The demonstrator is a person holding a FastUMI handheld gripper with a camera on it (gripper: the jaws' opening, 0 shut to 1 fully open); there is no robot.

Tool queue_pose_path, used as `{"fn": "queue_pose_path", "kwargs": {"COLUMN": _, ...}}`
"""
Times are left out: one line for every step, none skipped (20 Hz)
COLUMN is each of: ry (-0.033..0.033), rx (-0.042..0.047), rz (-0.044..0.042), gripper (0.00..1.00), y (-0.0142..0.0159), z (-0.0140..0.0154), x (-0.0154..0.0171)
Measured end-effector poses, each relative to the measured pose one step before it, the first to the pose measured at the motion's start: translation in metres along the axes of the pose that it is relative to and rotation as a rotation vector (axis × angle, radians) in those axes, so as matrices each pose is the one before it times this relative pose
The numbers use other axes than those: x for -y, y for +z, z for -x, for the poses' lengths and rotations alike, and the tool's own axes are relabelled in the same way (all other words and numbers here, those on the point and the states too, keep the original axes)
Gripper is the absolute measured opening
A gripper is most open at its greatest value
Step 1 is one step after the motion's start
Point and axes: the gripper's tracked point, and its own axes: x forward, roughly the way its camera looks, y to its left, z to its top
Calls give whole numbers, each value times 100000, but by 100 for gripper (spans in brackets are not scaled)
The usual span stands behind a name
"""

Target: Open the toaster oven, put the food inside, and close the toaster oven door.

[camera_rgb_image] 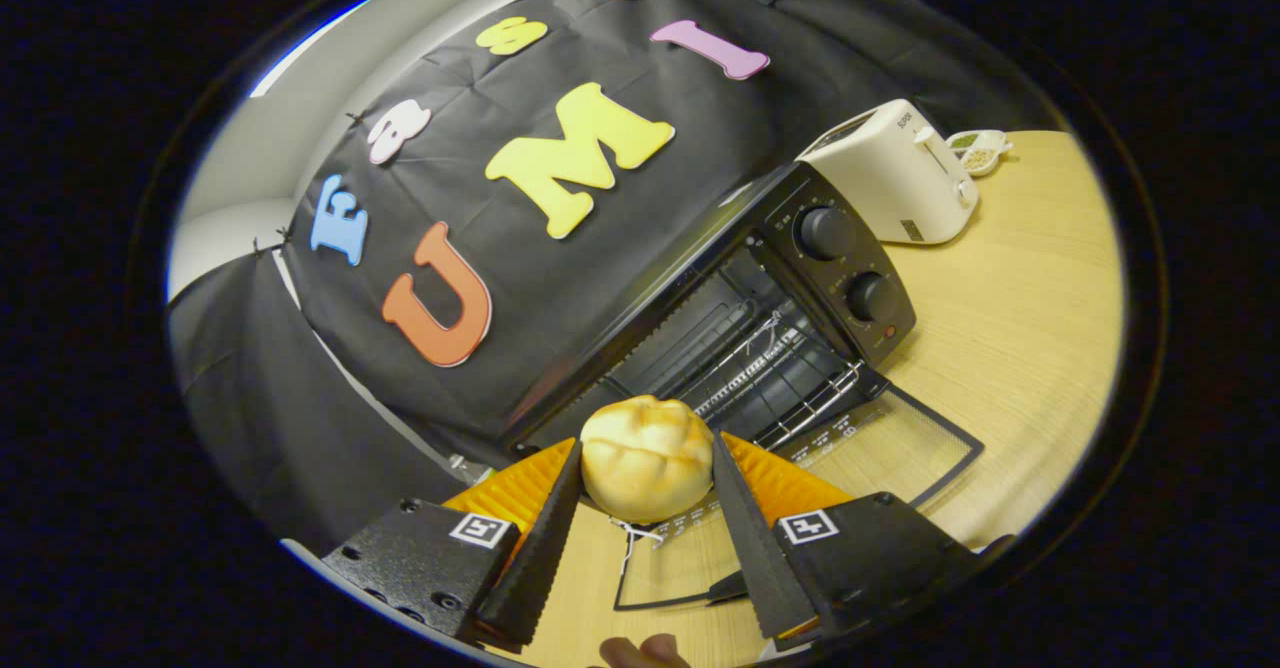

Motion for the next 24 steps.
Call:
{"fn": "queue_pose_path", "kwargs": {"ry": -1148, "rx": -107, "rz": 149, "gripper": 83, "y": 278, "z": -1085, "x": 464}}
{"fn": "queue_pose_path", "kwargs": {"ry": -1319, "rx": -532, "rz": 1430, "gripper": 83, "y": 88, "z": -1019, "x": 293}}
{"fn": "queue_pose_path", "kwargs": {"ry": -1228, "rx": -612, "rz": 1582, "gripper": 83, "y": 78, "z": -822, "x": 337}}
{"fn": "queue_pose_path", "kwargs": {"ry": 445, "rx": -197, "rz": 979, "gripper": 83, "y": 117, "z": -782, "x": -198}}
{"fn": "queue_pose_path", "kwargs": {"ry": -755, "rx": -247, "rz": 1616, "gripper": 83, "y": 111, "z": -782, "x": 85}}
{"fn": "queue_pose_path", "kwargs": {"ry": -1324, "rx": -450, "rz": 1648, "gripper": 83, "y": 10, "z": -718, "x": 238}}
{"fn": "queue_pose_path", "kwargs": {"ry": -1430, "rx": -414, "rz": 1230, "gripper": 83, "y": 61, "z": -764, "x": 261}}
{"fn": "queue_pose_path", "kwargs": {"ry": -1305, "rx": -1082, "rz": 1386, "gripper": 83, "y": -26, "z": -760, "x": 188}}
{"fn": "queue_pose_path", "kwargs": {"ry": -436, "rx": -480, "rz": 487, "gripper": 83, "y": 144, "z": -695, "x": 95}}
{"fn": "queue_pose_path", "kwargs": {"ry": -795, "rx": 228, "rz": 588, "gripper": 84, "y": 211, "z": -649, "x": 219}}
{"fn": "queue_pose_path", "kwargs": {"ry": -1003, "rx": 491, "rz": 722, "gripper": 84, "y": 346, "z": -536, "x": 365}}
{"fn": "queue_pose_path", "kwargs": {"ry": 575, "rx": 957, "rz": -42, "gripper": 84, "y": 357, "z": -436, "x": -61}}
{"fn": "queue_pose_path", "kwargs": {"ry": -638, "rx": 794, "rz": 1281, "gripper": 84, "y": 301, "z": -551, "x": 154}}
{"fn": "queue_pose_path", "kwargs": {"ry": -1666, "rx": 208, "rz": 2061, "gripper": 84, "y": 162, "z": -420, "x": 496}}
{"fn": "queue_pose_path", "kwargs": {"ry": -266, "rx": 259, "rz": 563, "gripper": 85, "y": 134, "z": -562, "x": 128}}
{"fn": "queue_pose_path", "kwargs": {"ry": -521, "rx": -472, "rz": 826, "gripper": 85, "y": -42, "z": -522, "x": 168}}
{"fn": "queue_pose_path", "kwargs": {"ry": -656, "rx": -232, "rz": 213, "gripper": 85, "y": 23, "z": -295, "x": 270}}
{"fn": "queue_pose_path", "kwargs": {"ry": 941, "rx": 466, "rz": -422, "gripper": 85, "y": 83, "z": -425, "x": -182}}
{"fn": "queue_pose_path", "kwargs": {"ry": 23, "rx": 96, "rz": 380, "gripper": 85, "y": 79, "z": -282, "x": -80}}
{"fn": "queue_pose_path", "kwargs": {"ry": -69, "rx": -306, "rz": 419, "gripper": 86, "y": -61, "z": -115, "x": 56}}
{"fn": "queue_pose_path", "kwargs": {"ry": 316, "rx": -345, "rz": 574, "gripper": 86, "y": -66, "z": 25, "x": -158}}
{"fn": "queue_pose_path", "kwargs": {"ry": -756, "rx": -406, "rz": 497, "gripper": 86, "y": -186, "z": 152, "x": -26}}
{"fn": "queue_pose_path", "kwargs": {"ry": -630, "rx": -1257, "rz": 766, "gripper": 88, "y": -316, "z": 174, "x": 58}}
{"fn": "queue_pose_path", "kwargs": {"ry": 267, "rx": -941, "rz": 625, "gripper": 92, "y": -178, "z": 260, "x": -149}}
